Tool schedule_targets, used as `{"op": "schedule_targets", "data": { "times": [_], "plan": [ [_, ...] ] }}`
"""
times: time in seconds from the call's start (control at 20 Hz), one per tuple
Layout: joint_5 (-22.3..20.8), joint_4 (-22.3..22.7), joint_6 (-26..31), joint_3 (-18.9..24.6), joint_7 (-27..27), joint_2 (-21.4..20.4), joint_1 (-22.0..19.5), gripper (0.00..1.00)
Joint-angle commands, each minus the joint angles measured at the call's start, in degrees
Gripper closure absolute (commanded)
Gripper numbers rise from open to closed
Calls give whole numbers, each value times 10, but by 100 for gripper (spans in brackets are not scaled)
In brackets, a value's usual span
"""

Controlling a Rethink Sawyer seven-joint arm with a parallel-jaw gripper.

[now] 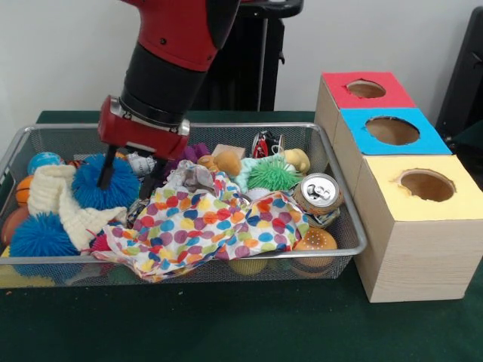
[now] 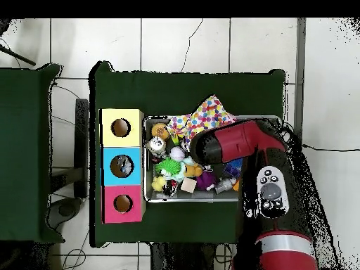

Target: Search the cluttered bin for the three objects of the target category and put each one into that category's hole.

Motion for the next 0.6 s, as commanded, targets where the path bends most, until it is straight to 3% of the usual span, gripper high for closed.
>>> {"op": "schedule_targets", "data": {
  "times": [0.05,0.35,0.6],
  "plan": [
    [-51,48,-15,-16,4,42,42,0],
    [-91,26,7,-32,-36,57,79,0],
    [-90,-2,41,-30,-52,72,96,0]
  ]
}}
